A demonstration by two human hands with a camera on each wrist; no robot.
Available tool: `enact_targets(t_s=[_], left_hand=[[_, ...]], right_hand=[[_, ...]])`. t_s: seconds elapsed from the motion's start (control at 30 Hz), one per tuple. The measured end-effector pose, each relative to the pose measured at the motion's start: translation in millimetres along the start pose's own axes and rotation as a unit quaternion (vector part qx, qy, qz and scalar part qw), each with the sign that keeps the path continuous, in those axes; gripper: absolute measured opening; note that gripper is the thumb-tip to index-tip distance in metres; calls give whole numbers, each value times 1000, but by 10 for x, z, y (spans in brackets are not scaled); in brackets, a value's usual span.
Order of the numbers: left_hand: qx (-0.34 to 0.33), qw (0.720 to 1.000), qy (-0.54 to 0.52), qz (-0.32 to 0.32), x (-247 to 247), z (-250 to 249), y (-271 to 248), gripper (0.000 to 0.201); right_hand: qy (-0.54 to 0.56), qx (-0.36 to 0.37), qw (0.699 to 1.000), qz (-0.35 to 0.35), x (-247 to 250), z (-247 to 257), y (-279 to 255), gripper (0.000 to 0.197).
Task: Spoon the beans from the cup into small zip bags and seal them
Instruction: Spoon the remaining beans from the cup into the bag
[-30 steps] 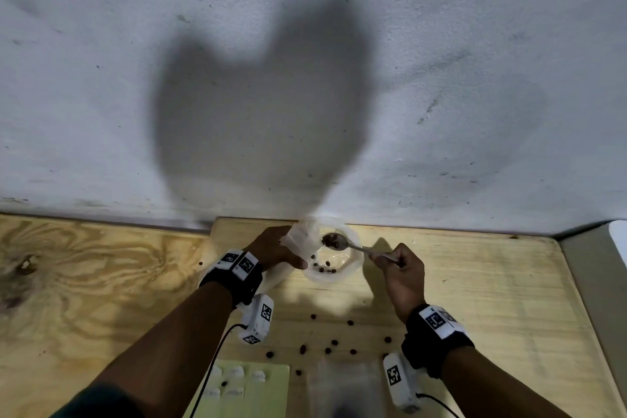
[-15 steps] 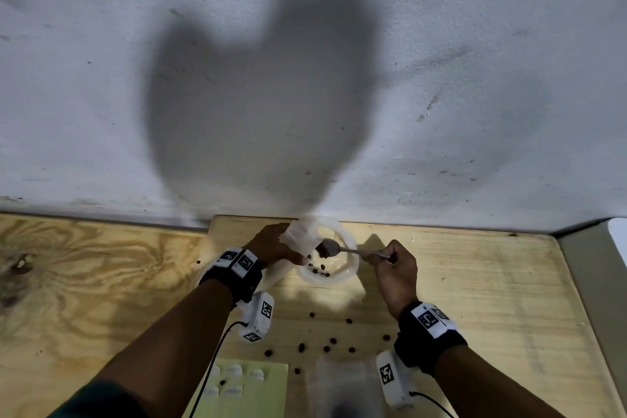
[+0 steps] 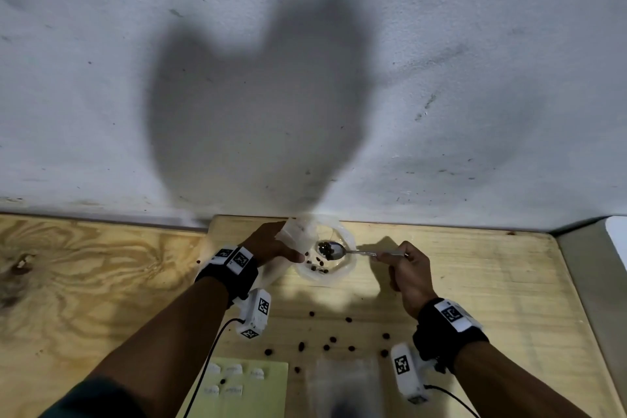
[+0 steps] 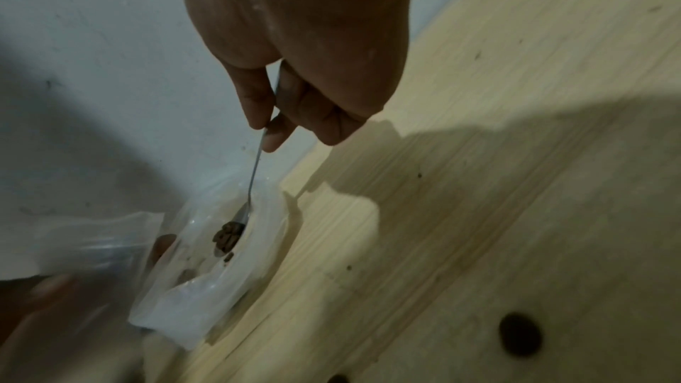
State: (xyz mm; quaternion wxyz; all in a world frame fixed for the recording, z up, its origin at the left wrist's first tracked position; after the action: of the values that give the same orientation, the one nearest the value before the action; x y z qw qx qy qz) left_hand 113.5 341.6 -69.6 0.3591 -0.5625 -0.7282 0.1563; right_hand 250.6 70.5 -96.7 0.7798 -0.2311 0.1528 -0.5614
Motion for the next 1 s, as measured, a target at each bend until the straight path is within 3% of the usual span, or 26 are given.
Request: enact_targets(t_s=[0.07, 0.27, 0.37, 0.73, 0.9, 1.0], left_hand=[[5, 1000, 9, 4, -18, -24, -18, 86], [-5, 1000, 17, -4, -63, -21, -1, 97], [-11, 1000, 10, -14, -76, -17, 12, 99], [-26, 999, 1, -30, -121, -86, -8, 99], [-30, 999, -2, -28, -158, -118, 2, 95], [-38, 999, 7, -21, -152, -140, -8, 81]], right_hand=[[-23, 27, 999, 6, 58, 81, 5, 40], [-135, 145, 979, 37, -10, 248, -57, 38], [-155, 164, 973, 35, -52, 202, -119, 38], [-139, 115, 983, 31, -130, 12, -186, 40], [-76, 30, 996, 26, -217, -173, -215, 42], [-15, -27, 1000, 0, -150, -215, -203, 41]])
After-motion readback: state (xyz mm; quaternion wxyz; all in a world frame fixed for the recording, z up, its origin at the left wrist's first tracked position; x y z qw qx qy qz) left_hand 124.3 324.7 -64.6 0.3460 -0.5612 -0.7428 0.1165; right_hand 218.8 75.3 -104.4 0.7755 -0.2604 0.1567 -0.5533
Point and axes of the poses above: each hand's wrist, its own y-axis towards the middle knuckle, its own x-axis out of the back of the hand, z = x × y, the point moved 8 cm from there along y, towards the middle knuckle
